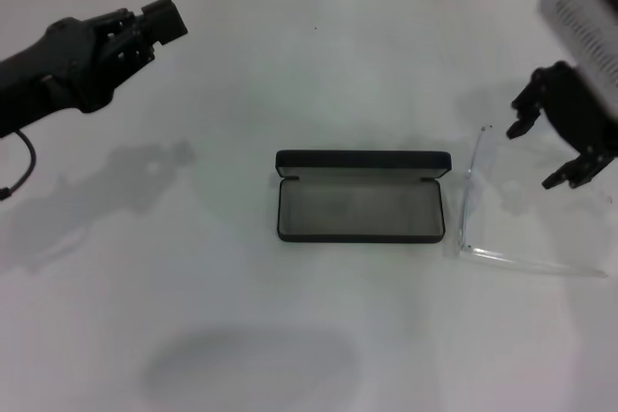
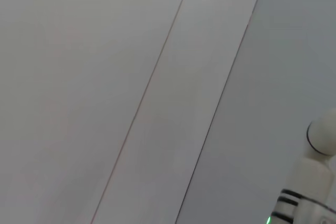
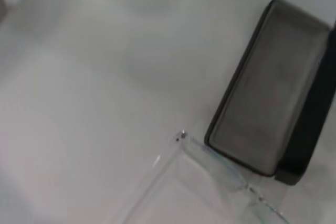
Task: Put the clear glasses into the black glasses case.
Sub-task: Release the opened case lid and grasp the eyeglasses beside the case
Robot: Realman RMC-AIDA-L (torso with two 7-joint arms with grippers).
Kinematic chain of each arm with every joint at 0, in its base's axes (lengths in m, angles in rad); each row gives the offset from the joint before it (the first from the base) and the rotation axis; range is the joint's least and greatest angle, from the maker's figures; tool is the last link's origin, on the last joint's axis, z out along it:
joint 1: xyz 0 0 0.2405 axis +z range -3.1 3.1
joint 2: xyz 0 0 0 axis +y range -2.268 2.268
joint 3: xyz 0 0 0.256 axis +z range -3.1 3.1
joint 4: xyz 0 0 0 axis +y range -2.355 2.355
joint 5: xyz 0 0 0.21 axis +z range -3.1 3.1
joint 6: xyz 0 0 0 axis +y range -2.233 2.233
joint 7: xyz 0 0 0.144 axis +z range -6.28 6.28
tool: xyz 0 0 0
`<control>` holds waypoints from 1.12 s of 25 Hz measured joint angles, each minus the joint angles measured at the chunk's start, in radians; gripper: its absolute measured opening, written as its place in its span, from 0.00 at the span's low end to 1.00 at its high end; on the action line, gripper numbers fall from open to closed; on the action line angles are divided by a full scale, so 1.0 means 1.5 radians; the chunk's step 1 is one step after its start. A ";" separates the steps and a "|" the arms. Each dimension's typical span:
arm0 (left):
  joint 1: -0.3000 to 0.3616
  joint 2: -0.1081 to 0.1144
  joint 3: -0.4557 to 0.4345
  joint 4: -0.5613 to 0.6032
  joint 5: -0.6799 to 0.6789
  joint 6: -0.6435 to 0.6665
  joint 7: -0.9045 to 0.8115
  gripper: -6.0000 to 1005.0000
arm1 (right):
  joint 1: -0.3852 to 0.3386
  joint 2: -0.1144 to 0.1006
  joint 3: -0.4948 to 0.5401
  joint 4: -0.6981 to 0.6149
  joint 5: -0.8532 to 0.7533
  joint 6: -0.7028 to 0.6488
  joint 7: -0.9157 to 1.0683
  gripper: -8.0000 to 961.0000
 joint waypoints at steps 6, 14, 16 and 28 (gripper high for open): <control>-0.005 0.001 -0.001 -0.027 0.002 0.001 0.022 0.10 | 0.006 0.010 -0.063 -0.003 -0.016 0.063 -0.002 0.66; -0.012 0.001 0.001 -0.031 0.004 0.002 0.030 0.10 | 0.011 0.015 -0.098 0.022 -0.008 0.094 -0.010 0.65; -0.013 0.001 0.000 -0.033 0.004 0.002 0.030 0.10 | 0.012 0.017 -0.111 0.033 -0.007 0.102 -0.010 0.65; -0.014 0.002 0.000 -0.053 0.004 0.002 0.045 0.10 | 0.021 0.017 -0.146 0.098 0.020 0.157 -0.026 0.65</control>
